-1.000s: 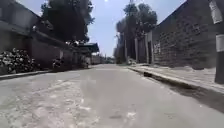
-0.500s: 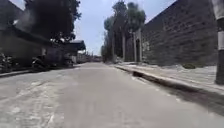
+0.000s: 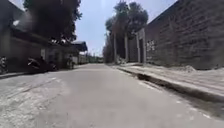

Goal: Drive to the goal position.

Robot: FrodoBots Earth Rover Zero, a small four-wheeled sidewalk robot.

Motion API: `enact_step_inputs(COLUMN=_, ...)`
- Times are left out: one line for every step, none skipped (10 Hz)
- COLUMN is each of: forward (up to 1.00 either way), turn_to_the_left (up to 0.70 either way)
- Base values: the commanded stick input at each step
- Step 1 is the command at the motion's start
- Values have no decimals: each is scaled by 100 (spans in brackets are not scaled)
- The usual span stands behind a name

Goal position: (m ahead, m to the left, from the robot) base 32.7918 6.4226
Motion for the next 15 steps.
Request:
enact_step_inputs(forward=100, turn_to_the_left=0)
enact_step_inputs(forward=100, turn_to_the_left=0)
enact_step_inputs(forward=100, turn_to_the_left=0)
enact_step_inputs(forward=100, turn_to_the_left=0)
enact_step_inputs(forward=100, turn_to_the_left=0)
enact_step_inputs(forward=100, turn_to_the_left=0)
enact_step_inputs(forward=100, turn_to_the_left=0)
enact_step_inputs(forward=100, turn_to_the_left=0)
enact_step_inputs(forward=100, turn_to_the_left=0)
enact_step_inputs(forward=100, turn_to_the_left=0)
enact_step_inputs(forward=100, turn_to_the_left=0)
enact_step_inputs(forward=100, turn_to_the_left=0)
enact_step_inputs(forward=100, turn_to_the_left=0)
enact_step_inputs(forward=100, turn_to_the_left=0)
enact_step_inputs(forward=100, turn_to_the_left=0)
